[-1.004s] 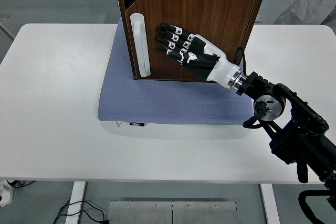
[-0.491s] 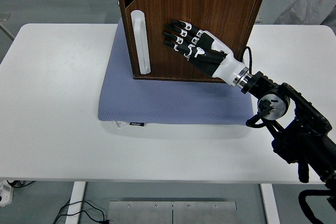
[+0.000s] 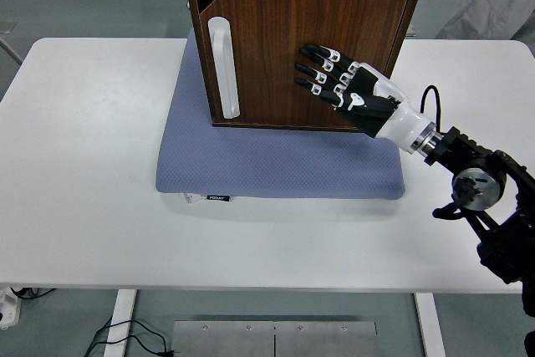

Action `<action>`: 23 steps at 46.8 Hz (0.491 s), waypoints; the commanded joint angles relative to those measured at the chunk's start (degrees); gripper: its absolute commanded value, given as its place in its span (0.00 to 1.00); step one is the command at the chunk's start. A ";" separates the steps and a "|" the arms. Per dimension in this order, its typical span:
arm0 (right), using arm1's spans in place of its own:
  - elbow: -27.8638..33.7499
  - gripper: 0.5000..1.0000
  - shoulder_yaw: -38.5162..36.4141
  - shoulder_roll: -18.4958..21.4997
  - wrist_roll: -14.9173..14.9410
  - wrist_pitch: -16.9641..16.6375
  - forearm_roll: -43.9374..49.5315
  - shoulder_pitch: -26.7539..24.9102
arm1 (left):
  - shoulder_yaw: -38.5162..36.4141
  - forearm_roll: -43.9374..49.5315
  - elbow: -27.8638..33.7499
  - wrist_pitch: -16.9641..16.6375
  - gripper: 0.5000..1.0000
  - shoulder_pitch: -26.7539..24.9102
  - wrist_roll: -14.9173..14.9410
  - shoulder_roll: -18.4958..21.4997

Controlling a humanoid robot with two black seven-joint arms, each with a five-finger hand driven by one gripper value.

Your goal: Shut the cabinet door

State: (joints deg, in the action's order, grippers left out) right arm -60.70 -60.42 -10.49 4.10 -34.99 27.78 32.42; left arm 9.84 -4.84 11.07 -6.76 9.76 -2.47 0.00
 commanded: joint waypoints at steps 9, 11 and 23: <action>-8.38 1.00 -3.04 -6.73 -0.23 -0.01 0.08 -7.27 | 0.00 0.00 0.00 0.00 1.00 -0.01 0.01 0.00; -9.52 1.00 -3.39 -7.70 -0.32 -0.01 0.17 -8.50 | 0.00 0.00 0.00 0.00 1.00 -0.01 0.01 0.00; -13.39 1.00 -6.20 -10.51 -0.67 -0.01 0.87 -15.36 | 0.00 0.00 0.00 0.08 1.00 -0.01 0.01 0.00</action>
State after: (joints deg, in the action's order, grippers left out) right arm -73.54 -65.97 -20.01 3.53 -35.01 28.63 18.66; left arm 9.85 -4.85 11.07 -6.74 9.74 -2.47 0.00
